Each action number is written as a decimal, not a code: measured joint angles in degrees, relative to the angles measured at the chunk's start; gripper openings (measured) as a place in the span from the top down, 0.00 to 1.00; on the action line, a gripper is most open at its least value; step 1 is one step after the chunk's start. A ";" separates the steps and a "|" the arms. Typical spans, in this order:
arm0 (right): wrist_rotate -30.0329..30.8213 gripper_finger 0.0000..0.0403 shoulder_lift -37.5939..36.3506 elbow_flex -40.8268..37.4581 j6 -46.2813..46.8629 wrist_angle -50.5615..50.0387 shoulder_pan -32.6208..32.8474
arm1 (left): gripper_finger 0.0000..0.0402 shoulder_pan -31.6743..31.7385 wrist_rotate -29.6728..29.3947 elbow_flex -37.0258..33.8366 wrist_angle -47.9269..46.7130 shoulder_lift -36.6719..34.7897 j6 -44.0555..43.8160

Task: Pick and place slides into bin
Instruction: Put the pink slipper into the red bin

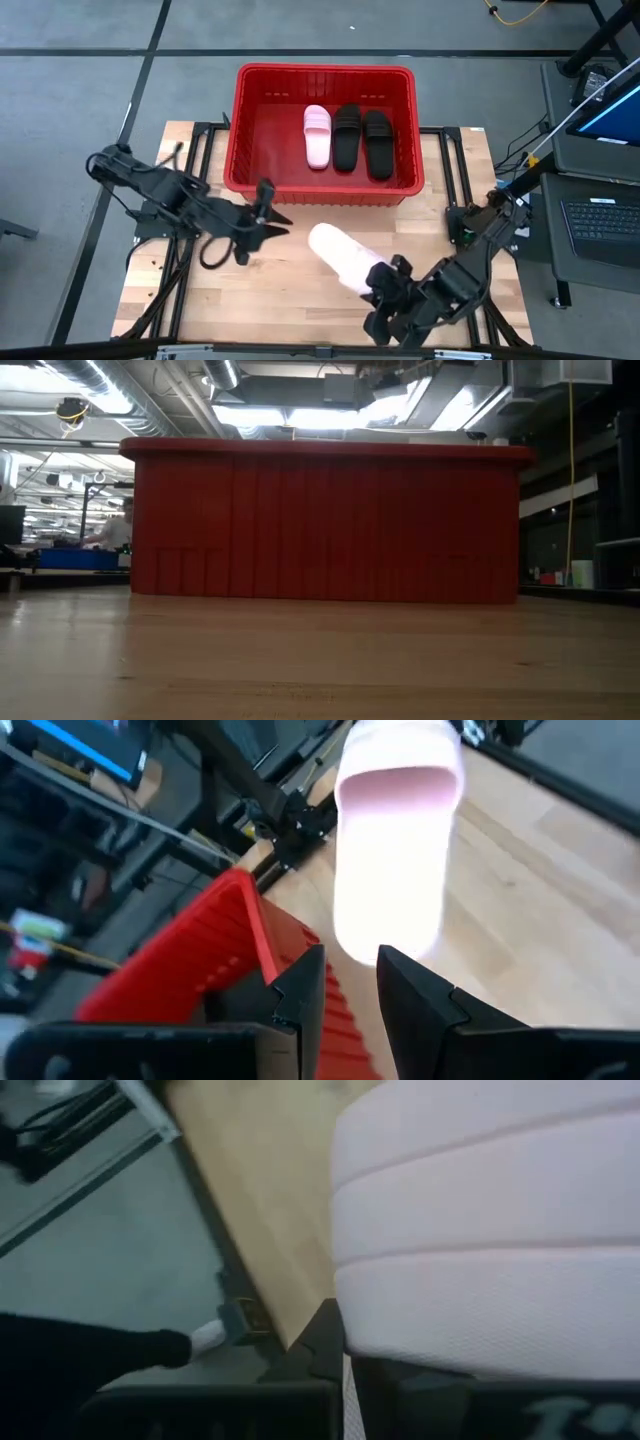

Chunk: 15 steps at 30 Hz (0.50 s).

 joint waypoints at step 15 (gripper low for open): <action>-13.71 0.97 0.00 0.37 -16.95 11.07 -6.70 | 0.78 -1.94 3.93 0.00 14.19 7.57 19.41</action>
